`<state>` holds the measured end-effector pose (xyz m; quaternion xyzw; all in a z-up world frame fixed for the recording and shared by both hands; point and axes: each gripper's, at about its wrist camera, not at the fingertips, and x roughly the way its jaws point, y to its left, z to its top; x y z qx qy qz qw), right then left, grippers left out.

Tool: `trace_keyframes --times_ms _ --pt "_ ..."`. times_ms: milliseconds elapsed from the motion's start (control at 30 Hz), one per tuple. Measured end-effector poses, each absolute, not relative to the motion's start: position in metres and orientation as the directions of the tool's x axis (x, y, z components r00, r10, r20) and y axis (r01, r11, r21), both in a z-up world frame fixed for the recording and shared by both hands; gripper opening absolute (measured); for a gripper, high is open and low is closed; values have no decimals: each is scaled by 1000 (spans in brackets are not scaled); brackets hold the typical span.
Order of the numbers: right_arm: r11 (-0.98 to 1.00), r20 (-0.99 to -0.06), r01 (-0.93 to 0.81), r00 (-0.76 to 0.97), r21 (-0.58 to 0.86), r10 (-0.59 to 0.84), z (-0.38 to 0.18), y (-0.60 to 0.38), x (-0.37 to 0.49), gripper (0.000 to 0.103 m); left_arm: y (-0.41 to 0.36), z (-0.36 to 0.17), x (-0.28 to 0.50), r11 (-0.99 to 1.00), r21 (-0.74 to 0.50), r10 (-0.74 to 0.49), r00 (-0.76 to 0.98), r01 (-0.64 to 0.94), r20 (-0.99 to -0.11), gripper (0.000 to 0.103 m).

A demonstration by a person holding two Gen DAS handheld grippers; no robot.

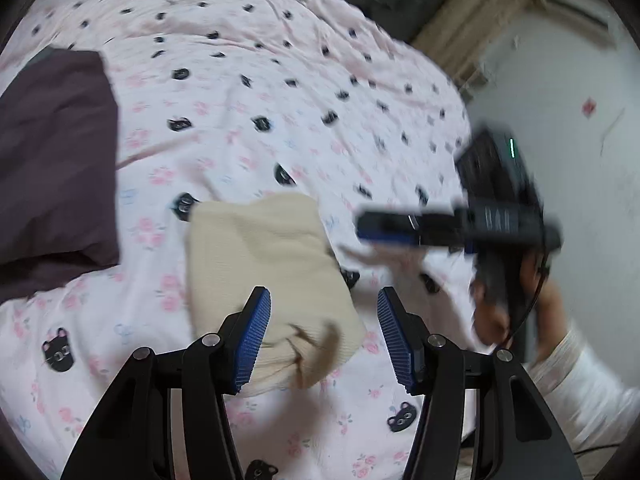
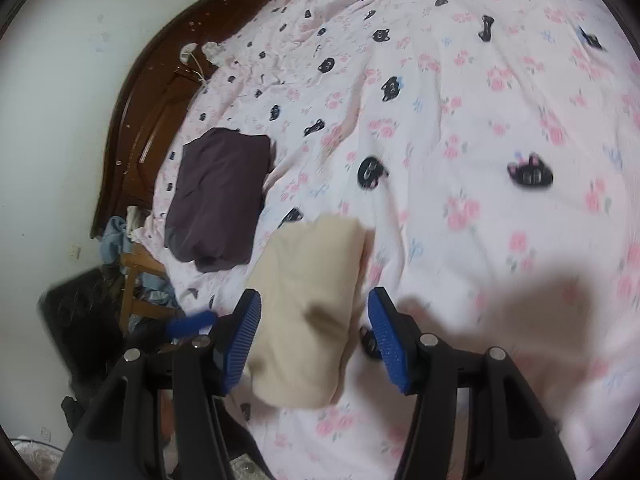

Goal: Fold clothes

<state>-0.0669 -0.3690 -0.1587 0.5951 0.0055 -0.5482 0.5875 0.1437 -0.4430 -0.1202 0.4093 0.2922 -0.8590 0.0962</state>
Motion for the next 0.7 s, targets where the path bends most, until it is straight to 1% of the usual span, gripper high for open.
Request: trace_keyframes --times_ms 167,233,300,333,367,400,433,533,700 --pt "-322 -699 675 407 664 -588 -165 -394 -69 58 -435 -138 130 -824 -368 62 -577 431 -814 50" --pt "-323 -698 668 422 671 -578 -169 -402 -70 58 -435 -143 130 -824 -356 59 -559 440 -827 50" --pt "-323 -694 656 440 682 -571 -175 -409 -71 54 -436 -149 132 -823 -347 57 -543 449 -838 50" --pt "-323 -693 653 447 685 -566 -177 -412 -71 44 -436 -152 134 -823 -343 57 -535 453 -843 50" --pt "-322 -693 651 457 688 -558 -179 -415 -70 26 -436 -154 134 -823 -339 57 -528 456 -847 50" --pt "-322 -697 653 461 686 -550 -181 -417 -69 18 -436 -156 134 -823 -336 57 -522 458 -851 50" --pt "-324 -702 657 460 681 -544 -182 -420 -68 15 -436 -158 136 -823 -336 59 -520 457 -852 50" --pt "-330 -717 673 439 662 -542 -181 -425 -67 14 -437 -161 140 -823 -342 71 -514 454 -855 50" --pt "-351 -726 668 429 656 -538 -182 -428 -69 13 -436 -163 140 -826 -344 80 -512 446 -855 50"
